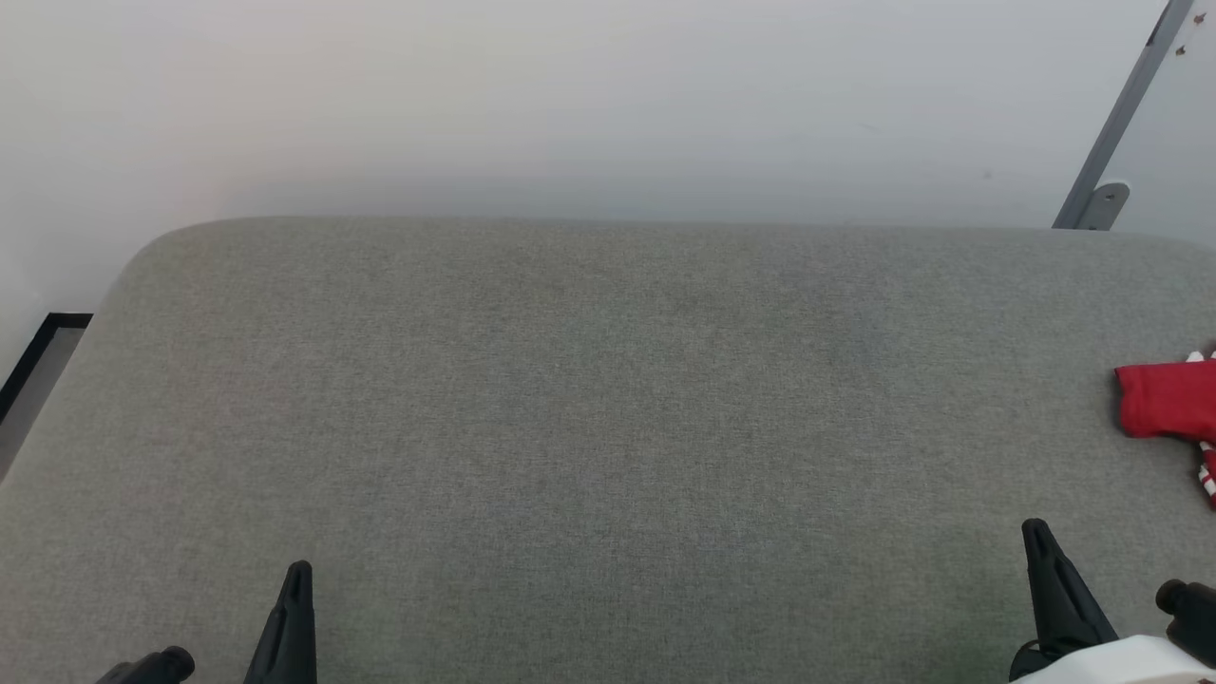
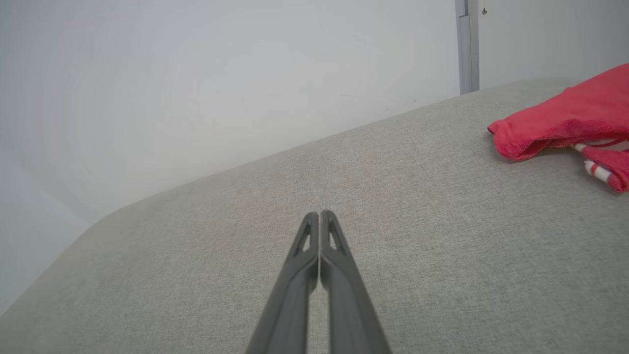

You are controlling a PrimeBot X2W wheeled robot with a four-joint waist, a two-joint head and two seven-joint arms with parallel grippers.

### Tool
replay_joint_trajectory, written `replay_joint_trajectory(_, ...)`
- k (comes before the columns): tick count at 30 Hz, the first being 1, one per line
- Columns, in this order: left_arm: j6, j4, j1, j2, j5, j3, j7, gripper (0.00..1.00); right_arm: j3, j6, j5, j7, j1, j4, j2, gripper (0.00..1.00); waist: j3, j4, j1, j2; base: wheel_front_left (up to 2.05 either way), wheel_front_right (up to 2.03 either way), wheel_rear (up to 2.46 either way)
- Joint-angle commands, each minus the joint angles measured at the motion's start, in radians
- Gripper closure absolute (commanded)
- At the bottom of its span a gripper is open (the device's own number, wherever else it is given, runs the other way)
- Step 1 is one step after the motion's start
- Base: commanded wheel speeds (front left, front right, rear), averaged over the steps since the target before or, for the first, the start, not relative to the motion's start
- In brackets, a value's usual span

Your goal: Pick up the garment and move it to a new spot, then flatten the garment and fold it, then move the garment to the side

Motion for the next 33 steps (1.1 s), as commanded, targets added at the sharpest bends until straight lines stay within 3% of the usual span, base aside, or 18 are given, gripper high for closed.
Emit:
replay_joint_trajectory(1, 0.0, -0.008, -0.03, 0.005, -0.036, 0.008, 0.008, 1.0, -0.01, 0.0, 0.037, 0.01, -0.029, -0.012, -0.002, 1.0, 0.0, -0.001, 0.0, -0.0001, 0.0, 0.0, 0.0)
replay_joint_trajectory(33, -0.002, 0.041, -0.135, -0.019, -0.439, 0.044, 0.123, 1.0, -0.049, 0.0, 0.44, 0.132, -0.1, -0.004, 0.058, 1.0, 0.009, -0.023, 0.0, -0.0001, 0.0, 0.0, 0.0)
